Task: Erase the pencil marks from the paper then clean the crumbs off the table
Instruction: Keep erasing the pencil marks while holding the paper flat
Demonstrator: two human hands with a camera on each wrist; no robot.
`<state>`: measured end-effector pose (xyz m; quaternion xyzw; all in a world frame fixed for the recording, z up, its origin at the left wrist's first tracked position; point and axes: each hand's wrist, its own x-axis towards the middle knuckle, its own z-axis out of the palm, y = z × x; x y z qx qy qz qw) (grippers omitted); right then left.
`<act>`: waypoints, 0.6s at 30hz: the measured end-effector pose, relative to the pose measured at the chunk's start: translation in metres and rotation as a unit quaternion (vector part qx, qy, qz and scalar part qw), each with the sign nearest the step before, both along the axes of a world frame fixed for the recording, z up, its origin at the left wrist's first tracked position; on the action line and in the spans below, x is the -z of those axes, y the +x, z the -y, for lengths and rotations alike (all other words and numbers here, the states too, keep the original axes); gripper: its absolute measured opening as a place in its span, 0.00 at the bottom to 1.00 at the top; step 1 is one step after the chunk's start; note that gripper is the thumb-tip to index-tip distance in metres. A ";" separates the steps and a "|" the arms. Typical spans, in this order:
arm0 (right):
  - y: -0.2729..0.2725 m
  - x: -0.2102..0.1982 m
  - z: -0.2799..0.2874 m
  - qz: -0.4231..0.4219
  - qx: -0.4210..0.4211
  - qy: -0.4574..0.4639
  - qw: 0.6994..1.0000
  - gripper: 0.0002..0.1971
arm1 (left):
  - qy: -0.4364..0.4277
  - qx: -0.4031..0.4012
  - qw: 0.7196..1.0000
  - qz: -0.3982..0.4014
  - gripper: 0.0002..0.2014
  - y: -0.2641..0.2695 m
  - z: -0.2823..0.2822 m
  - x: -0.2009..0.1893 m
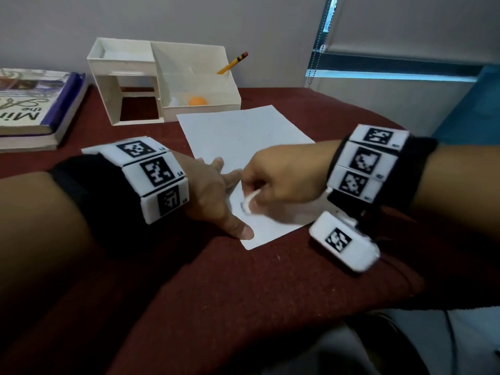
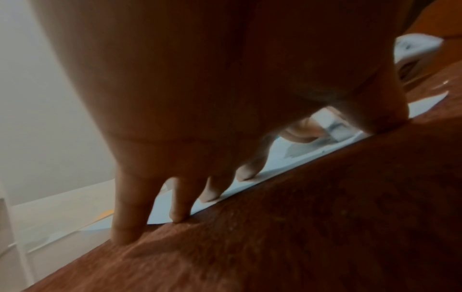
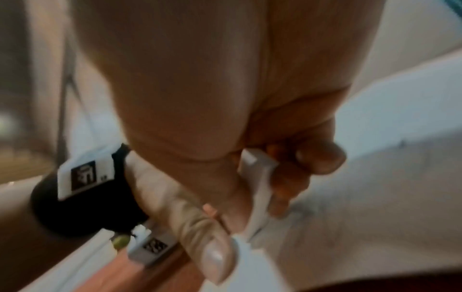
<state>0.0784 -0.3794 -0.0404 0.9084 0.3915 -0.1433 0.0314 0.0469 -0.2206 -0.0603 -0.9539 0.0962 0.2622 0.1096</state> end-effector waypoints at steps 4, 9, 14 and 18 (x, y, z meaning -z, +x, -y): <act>0.012 0.000 -0.003 0.083 0.022 0.003 0.996 0.14 | -0.008 0.004 1.000 -0.002 0.63 0.002 0.002 0.001; 0.006 0.005 -0.013 0.013 -0.008 0.022 1.000 0.13 | -0.035 0.019 0.999 -0.016 0.62 0.005 -0.003 0.006; 0.012 0.005 -0.014 0.062 -0.008 0.026 0.998 0.11 | -0.029 0.006 1.000 -0.009 0.56 0.002 0.000 0.001; 0.010 0.004 -0.010 0.027 0.001 0.028 0.999 0.11 | -0.028 0.007 0.999 -0.014 0.61 0.003 -0.002 0.004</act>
